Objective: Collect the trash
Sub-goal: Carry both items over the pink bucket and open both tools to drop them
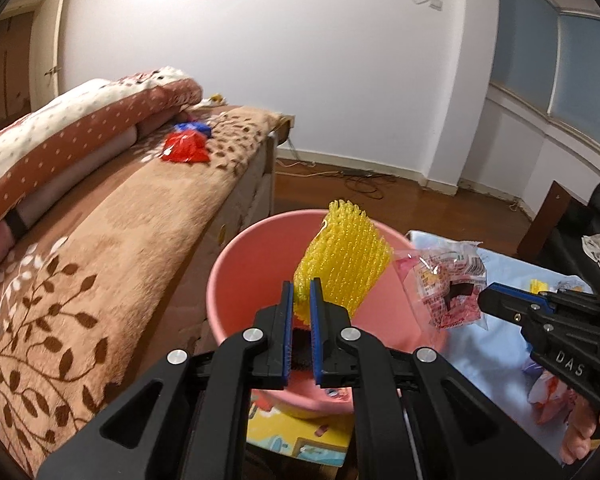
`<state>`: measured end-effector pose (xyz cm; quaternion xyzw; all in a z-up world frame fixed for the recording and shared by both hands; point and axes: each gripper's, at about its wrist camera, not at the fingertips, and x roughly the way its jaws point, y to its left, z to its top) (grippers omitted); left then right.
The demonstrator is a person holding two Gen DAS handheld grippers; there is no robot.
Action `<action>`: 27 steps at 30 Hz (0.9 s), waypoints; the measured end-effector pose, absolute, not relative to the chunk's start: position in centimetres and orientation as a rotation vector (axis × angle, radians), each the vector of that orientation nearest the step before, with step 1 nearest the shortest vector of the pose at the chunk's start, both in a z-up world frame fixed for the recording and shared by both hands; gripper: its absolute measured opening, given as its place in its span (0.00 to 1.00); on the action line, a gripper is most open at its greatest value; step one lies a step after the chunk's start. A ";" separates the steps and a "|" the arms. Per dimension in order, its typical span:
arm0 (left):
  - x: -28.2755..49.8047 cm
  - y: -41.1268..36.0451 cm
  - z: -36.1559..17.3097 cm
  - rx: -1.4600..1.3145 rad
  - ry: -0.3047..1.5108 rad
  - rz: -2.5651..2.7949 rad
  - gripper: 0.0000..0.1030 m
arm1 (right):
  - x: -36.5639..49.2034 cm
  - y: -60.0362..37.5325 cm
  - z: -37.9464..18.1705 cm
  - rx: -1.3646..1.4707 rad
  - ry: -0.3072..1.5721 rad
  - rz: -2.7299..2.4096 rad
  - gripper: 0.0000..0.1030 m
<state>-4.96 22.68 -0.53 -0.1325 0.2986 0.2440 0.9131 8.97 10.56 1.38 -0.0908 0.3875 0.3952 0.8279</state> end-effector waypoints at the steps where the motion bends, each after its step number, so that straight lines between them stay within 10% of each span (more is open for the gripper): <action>1: -5.1 23.0 -0.8 -0.280 0.625 0.511 0.07 | 8.9 10.8 1.1 -0.198 0.828 0.843 0.05; 16: -5.4 24.1 -2.1 -0.323 0.668 0.543 0.08 | 8.6 12.3 -0.4 -0.208 0.874 0.862 0.06; 27: -5.5 23.7 -1.8 -0.318 0.658 0.540 0.33 | 8.9 11.6 -0.4 -0.173 0.881 0.860 0.24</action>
